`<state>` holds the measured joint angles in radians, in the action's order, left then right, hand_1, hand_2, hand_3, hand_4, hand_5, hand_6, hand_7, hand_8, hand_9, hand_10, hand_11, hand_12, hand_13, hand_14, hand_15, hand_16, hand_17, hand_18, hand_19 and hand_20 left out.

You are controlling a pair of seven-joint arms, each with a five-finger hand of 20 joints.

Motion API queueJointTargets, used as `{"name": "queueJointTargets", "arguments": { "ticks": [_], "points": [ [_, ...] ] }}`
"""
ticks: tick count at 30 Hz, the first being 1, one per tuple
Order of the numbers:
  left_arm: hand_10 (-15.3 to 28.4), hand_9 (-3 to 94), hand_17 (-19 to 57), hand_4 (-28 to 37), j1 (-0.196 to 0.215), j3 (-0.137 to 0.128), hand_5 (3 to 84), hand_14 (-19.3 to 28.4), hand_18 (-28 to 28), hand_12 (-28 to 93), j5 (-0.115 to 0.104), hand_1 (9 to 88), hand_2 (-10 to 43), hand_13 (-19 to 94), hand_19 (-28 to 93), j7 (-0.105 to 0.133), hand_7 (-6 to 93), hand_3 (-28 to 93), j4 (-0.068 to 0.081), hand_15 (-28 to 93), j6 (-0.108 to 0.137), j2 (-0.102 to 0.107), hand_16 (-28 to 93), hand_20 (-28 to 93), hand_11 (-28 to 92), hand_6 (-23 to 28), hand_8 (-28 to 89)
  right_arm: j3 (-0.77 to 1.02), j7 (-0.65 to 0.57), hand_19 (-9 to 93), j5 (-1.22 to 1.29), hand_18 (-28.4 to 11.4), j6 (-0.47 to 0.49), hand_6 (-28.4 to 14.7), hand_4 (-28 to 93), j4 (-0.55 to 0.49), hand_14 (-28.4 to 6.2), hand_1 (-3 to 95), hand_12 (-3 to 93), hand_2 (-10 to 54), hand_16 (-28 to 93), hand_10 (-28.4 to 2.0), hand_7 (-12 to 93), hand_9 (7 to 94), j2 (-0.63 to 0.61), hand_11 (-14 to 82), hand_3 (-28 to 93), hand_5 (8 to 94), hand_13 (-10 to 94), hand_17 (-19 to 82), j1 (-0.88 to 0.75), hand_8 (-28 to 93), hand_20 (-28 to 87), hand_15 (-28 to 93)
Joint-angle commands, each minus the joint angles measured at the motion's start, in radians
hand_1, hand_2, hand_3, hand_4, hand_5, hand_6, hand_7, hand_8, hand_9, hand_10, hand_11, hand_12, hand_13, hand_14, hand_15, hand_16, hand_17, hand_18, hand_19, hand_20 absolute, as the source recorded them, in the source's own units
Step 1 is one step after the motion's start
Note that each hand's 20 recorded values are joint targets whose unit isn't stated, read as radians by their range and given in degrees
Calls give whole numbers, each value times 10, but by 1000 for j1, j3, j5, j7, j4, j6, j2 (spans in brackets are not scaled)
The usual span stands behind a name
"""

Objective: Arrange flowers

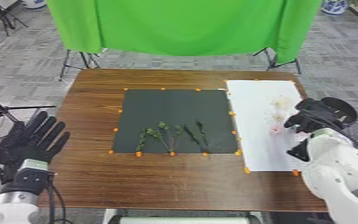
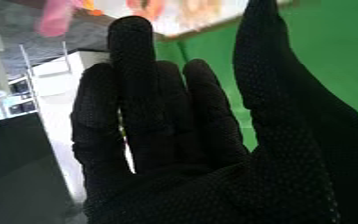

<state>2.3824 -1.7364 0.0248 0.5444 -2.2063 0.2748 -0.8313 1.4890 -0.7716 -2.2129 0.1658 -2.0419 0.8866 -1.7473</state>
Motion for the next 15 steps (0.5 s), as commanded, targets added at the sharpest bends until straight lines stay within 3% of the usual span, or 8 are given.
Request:
{"name": "queueJointTargets", "arguments": {
  "ticks": [1,10,15],
  "points": [
    [160,337,-77,-283,-14,9,410,163,156,115,-3,287,112,232,398,-3,152,723,1,357,-1,-8,-70,71,190,97,-90,-32,67,818,10,-221,22,-55,-282,32,-95,525,124,-95,277,-122,158,455,17,95,767,459,612,309,3,-118,339,488],
    [159,336,-77,-283,-12,12,410,163,156,117,4,288,112,232,398,-17,153,722,3,355,-3,-15,-70,71,192,97,-90,-69,53,813,23,-209,116,-32,-282,96,-72,587,118,-95,312,-96,180,482,28,104,743,483,622,310,42,-133,344,444],
    [160,337,-77,-283,-22,20,411,163,156,116,8,287,112,232,399,-25,154,724,5,355,-6,-17,-69,71,192,97,-90,-69,68,799,22,-199,86,-7,-282,95,-72,598,123,-32,340,-97,197,551,27,113,720,538,630,310,13,-134,345,349]
  ]
}}
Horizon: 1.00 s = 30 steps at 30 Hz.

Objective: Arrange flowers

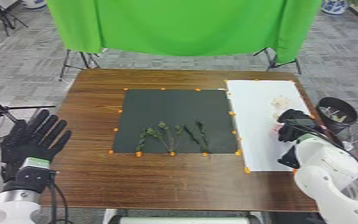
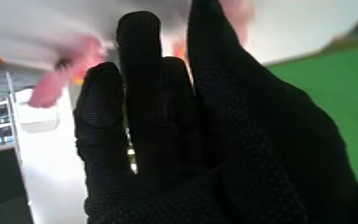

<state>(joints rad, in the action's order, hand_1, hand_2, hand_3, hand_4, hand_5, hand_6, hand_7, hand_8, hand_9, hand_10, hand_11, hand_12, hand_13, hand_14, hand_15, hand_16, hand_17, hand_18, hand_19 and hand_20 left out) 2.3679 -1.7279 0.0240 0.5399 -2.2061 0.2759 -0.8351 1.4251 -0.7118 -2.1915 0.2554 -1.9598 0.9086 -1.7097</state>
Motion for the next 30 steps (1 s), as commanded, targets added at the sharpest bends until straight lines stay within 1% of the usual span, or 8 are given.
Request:
{"name": "queueJointTargets", "arguments": {
  "ticks": [1,4,7,11,15,20,26,30],
  "points": [
    [160,337,-77,-283,-1,10,411,164,156,117,8,287,112,232,399,-17,154,723,1,356,-7,-12,-69,71,193,97,-90,-8,10,798,-6,-199,-10,-1,-282,12,-73,593,126,-27,341,-96,202,576,6,118,719,557,632,313,-27,-136,347,343],
    [160,338,-77,-283,3,9,411,164,156,117,5,287,112,233,399,-13,154,724,2,356,-5,-12,-69,71,193,97,-90,-21,12,796,-13,-201,-28,7,-283,10,-71,580,140,-29,351,-94,227,635,0,122,713,607,658,319,-28,-64,357,325],
    [160,339,-77,-283,4,11,411,164,156,116,6,287,112,233,399,-14,154,723,2,357,-4,-12,-69,71,193,96,-90,-31,9,792,-25,-200,-62,12,-283,8,-77,584,147,-20,341,-94,234,677,-5,117,677,648,668,318,-33,-44,361,330],
    [161,341,-77,-283,8,10,412,163,156,115,7,286,112,234,398,-16,151,724,4,356,-6,-17,-70,71,193,97,-91,-36,9,784,-35,-194,-76,13,-283,0,-76,613,182,22,328,-88,214,716,-7,89,618,701,682,317,-37,-34,370,330],
    [160,342,-76,-283,3,14,413,163,155,113,8,286,112,233,397,-20,146,722,5,356,-6,-15,-69,71,191,97,-91,-24,14,781,-34,-193,-98,12,-283,-28,-74,620,189,28,331,-88,205,729,-12,82,613,712,689,320,-55,-26,373,324],
    [159,342,-77,-283,9,8,413,165,155,113,9,286,113,233,396,-19,142,721,4,357,-8,-12,-69,71,190,97,-89,-39,35,779,-32,-194,-172,13,-283,-90,-74,606,189,26,337,-87,200,732,-28,82,641,718,695,323,-47,-20,375,318],
    [159,342,-77,-283,23,-3,413,165,155,113,6,286,112,232,395,-15,141,722,1,355,-5,-10,-69,72,189,96,-87,-196,129,779,-25,-197,-224,12,-283,-127,-74,593,188,20,340,-90,199,737,-5,85,666,724,703,326,129,-18,376,317],
    [159,342,-77,-283,22,2,413,165,155,113,8,286,113,233,395,-22,142,721,2,354,-1,-12,-69,73,189,96,-87,-373,205,779,-22,-198,-224,13,-283,-91,-73,586,186,15,342,-92,197,742,55,87,678,729,705,327,305,-18,376,316]
  ]
}}
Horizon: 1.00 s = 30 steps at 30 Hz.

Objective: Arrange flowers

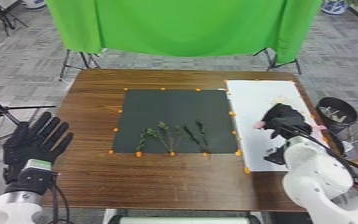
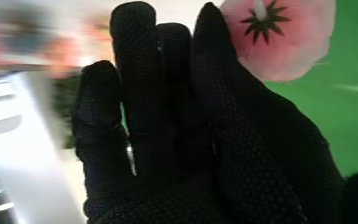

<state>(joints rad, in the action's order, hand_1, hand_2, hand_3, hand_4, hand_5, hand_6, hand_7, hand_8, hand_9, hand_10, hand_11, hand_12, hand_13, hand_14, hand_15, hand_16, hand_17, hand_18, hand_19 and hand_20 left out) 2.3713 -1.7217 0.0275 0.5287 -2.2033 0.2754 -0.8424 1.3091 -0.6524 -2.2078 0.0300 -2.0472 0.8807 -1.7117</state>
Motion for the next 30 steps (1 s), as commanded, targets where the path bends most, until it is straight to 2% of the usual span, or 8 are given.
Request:
{"name": "queueJointTargets", "arguments": {
  "ticks": [1,5,13,19,24,25,28,30],
  "points": [
    [159,342,-77,-283,20,-4,413,165,155,113,4,286,113,233,395,-12,142,721,-1,354,1,-6,-69,73,189,96,-87,-300,169,779,0,-198,11,13,-283,15,-73,585,186,14,342,-92,197,743,105,87,679,731,706,327,347,-18,376,316],
    [159,342,-77,-283,26,0,414,165,155,113,3,286,112,233,395,-9,141,722,-7,356,10,-2,-68,73,188,97,-87,-431,261,780,-27,-198,77,13,-283,101,-74,583,186,12,343,-91,194,743,212,87,682,732,709,329,462,-15,376,316],
    [159,342,-76,-283,20,5,415,165,155,113,0,286,113,233,395,3,139,721,-11,356,25,23,-69,73,188,97,-86,-622,363,785,-110,-201,127,14,-283,264,-73,577,187,10,342,-92,192,747,352,89,695,736,715,336,600,-13,377,318],
    [159,342,-76,-283,-14,37,414,164,155,113,7,286,114,233,395,-15,139,722,-6,355,20,36,-69,73,189,97,-87,-693,352,785,-173,-204,154,10,-283,367,-76,570,185,0,345,-97,191,753,424,91,709,745,710,337,639,-15,376,315],
    [159,342,-76,-283,-52,61,415,164,155,113,11,286,114,233,395,-30,139,722,10,355,22,45,-69,73,189,97,-86,-744,327,785,-221,-204,150,10,-283,418,-77,571,186,0,344,-96,190,754,438,91,702,745,709,337,649,-13,374,315],
    [160,343,-76,-283,-49,57,415,164,155,113,13,287,114,233,395,-34,139,722,0,355,31,46,-69,73,189,97,-86,-756,319,785,-235,-204,145,10,-283,428,-77,573,188,1,344,-96,190,753,440,92,698,744,709,336,650,-12,374,315],
    [160,343,-76,-283,-57,60,415,164,155,113,15,287,114,233,395,-39,140,722,2,355,34,47,-69,73,189,97,-87,-779,316,784,-275,-206,169,10,-283,450,-78,576,191,3,343,-96,190,751,439,91,692,741,706,336,653,-12,372,315],
    [159,344,-76,-283,-37,54,415,164,155,113,14,287,114,233,396,-35,140,723,-6,356,30,52,-69,73,190,97,-87,-798,302,784,-288,-207,162,10,-283,460,-78,578,192,4,342,-96,191,750,437,91,689,740,704,336,656,-12,372,315]
  ]
}}
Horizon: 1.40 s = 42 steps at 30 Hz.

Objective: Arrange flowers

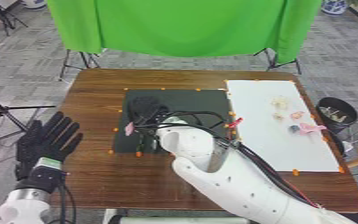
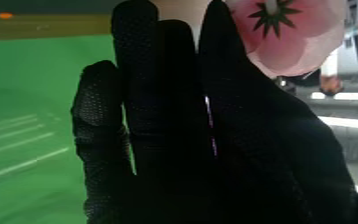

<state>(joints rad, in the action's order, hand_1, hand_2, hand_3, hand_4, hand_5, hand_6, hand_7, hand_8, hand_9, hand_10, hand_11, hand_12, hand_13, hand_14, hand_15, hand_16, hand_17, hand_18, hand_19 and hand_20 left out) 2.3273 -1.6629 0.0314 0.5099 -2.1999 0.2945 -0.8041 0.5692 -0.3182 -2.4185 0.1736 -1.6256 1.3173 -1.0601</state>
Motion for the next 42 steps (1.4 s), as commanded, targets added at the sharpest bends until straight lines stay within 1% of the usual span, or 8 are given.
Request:
{"name": "queueJointTargets", "arguments": {
  "ticks": [1,6,15,24,34,38,41,42],
  "points": [
    [159,344,-76,-283,8,-4,415,164,155,112,8,286,114,233,396,-11,140,723,-9,357,9,17,-68,73,190,97,-87,-59,-43,784,-75,-207,16,10,-283,42,-78,579,192,4,342,-97,191,750,5,91,689,740,704,336,4,-12,372,315],
    [160,344,-76,-283,-6,1,415,165,155,112,15,287,115,234,396,-27,140,722,-6,357,8,14,-69,73,190,97,-87,-68,-84,786,-72,-211,-5,9,-283,51,-79,579,193,2,341,-97,190,750,11,92,691,739,704,337,5,-14,370,317],
    [160,347,-76,-283,-2,6,419,165,155,112,9,292,135,238,397,-16,146,730,-9,361,25,19,-70,73,191,95,-87,-65,-123,787,-49,-214,-11,5,-283,44,-82,577,196,1,338,-98,186,751,11,93,701,741,707,337,12,-15,365,322],
    [161,349,-75,-283,0,3,420,164,156,112,7,291,135,239,399,-16,149,730,-9,364,21,19,-72,73,194,96,-90,-67,-125,788,-38,-219,13,-12,-283,17,-72,561,177,-80,363,-114,195,719,9,111,761,695,701,336,7,-24,338,305],
    [160,348,-75,-283,-3,5,419,164,156,112,6,291,129,239,399,-23,150,728,-7,363,19,12,-73,72,194,96,-90,-53,-170,792,1,-221,-12,-17,-283,7,-73,551,150,-95,361,-125,194,702,3,135,765,667,700,335,8,-40,321,306],
    [159,348,-76,-283,17,-3,419,165,156,112,5,292,128,238,400,-10,150,727,-8,364,10,5,-72,71,194,96,-90,-11,-170,796,87,-222,25,-20,-283,-78,-81,523,149,-82,349,-129,196,691,-32,139,782,649,695,336,-2,-47,317,323],
    [159,348,-75,-283,28,-11,419,165,156,112,4,291,128,239,400,2,151,727,-9,364,6,-2,-73,71,195,96,-90,29,-94,806,113,-222,33,-29,-282,-169,-109,458,170,-48,257,-138,226,706,-80,175,792,654,682,335,-28,-23,319,440],
    [159,348,-76,-283,34,-16,419,165,156,112,5,291,128,239,400,2,151,727,-8,364,4,-2,-73,71,194,96,-90,55,-50,815,124,-221,89,-31,-277,-197,-114,452,184,-22,253,-144,253,720,-87,200,785,662,680,335,-41,2,326,481]
  ]
}}
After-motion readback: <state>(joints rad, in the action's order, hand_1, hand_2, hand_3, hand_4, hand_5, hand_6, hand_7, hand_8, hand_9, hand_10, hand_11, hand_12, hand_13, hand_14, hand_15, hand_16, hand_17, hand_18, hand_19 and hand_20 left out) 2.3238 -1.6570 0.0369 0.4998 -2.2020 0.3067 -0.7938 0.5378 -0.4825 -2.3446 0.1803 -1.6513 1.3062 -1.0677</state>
